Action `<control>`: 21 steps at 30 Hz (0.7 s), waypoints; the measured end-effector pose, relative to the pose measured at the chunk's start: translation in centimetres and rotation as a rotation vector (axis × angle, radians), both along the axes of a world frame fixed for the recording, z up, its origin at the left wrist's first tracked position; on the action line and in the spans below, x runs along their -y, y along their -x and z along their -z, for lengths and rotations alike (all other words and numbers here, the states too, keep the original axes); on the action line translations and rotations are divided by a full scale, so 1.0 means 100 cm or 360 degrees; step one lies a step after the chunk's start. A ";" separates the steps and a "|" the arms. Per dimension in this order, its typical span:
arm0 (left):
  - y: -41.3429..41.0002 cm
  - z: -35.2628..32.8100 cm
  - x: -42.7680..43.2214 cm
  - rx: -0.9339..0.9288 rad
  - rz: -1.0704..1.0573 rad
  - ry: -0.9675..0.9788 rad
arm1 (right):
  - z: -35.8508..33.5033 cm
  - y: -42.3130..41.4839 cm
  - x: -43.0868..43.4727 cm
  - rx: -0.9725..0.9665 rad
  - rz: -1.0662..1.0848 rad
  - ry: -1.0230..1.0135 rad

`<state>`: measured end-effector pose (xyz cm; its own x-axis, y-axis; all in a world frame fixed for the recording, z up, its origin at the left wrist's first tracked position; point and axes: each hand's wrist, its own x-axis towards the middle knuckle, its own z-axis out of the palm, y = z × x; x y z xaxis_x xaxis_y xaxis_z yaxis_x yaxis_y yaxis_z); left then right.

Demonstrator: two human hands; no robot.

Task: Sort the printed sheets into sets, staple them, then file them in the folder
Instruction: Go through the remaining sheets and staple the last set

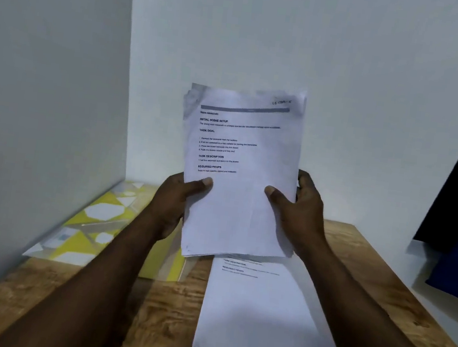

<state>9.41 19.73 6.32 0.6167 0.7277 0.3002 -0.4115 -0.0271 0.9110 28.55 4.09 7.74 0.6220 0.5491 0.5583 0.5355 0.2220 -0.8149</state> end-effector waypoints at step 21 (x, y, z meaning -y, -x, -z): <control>-0.022 0.033 0.019 -0.0061 -0.0066 -0.0003 | 0.041 -0.014 -0.012 -0.0550 -0.0425 -0.0020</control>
